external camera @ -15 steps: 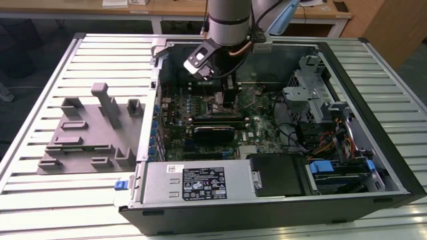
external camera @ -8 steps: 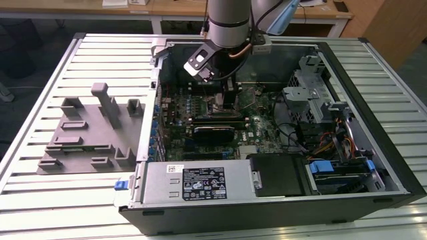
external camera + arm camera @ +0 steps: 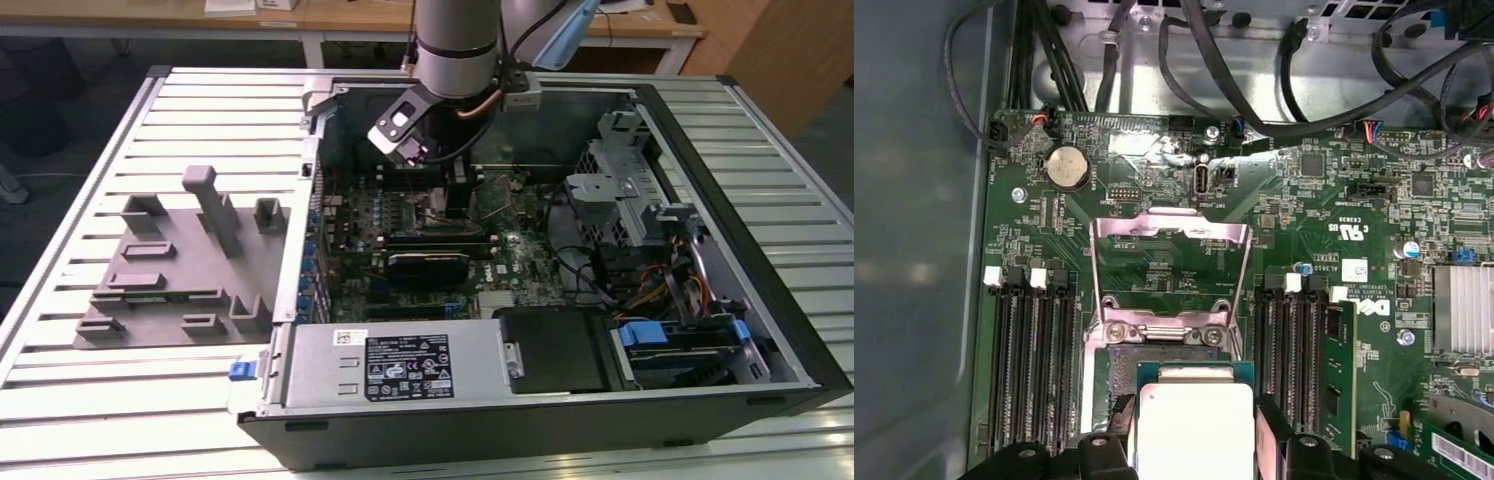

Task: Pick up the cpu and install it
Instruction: 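Place the cpu into insertion slot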

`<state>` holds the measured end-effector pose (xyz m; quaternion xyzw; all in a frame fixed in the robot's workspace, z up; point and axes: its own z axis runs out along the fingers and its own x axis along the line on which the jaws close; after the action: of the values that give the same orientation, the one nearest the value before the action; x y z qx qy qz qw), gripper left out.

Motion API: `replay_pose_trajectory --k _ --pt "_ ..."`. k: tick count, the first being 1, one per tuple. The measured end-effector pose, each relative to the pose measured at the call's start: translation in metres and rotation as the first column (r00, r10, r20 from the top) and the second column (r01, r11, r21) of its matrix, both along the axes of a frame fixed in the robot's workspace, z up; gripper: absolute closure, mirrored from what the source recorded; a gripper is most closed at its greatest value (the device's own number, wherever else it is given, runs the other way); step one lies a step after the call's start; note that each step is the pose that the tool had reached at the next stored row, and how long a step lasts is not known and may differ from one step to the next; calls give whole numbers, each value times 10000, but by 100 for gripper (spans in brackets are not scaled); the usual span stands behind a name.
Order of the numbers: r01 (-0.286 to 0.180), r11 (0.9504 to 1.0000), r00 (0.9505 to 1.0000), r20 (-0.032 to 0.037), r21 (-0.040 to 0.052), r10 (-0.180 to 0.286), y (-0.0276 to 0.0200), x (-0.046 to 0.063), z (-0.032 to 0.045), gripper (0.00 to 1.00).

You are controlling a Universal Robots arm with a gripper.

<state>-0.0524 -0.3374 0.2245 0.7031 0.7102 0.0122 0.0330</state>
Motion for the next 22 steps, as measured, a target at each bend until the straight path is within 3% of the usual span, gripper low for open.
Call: replay_pose_trajectory --k 14,22 --pt "0 10000 10000 0 0 0 27 0 -98 45" --pt "0 10000 10000 0 0 0 67 0 -145 45"
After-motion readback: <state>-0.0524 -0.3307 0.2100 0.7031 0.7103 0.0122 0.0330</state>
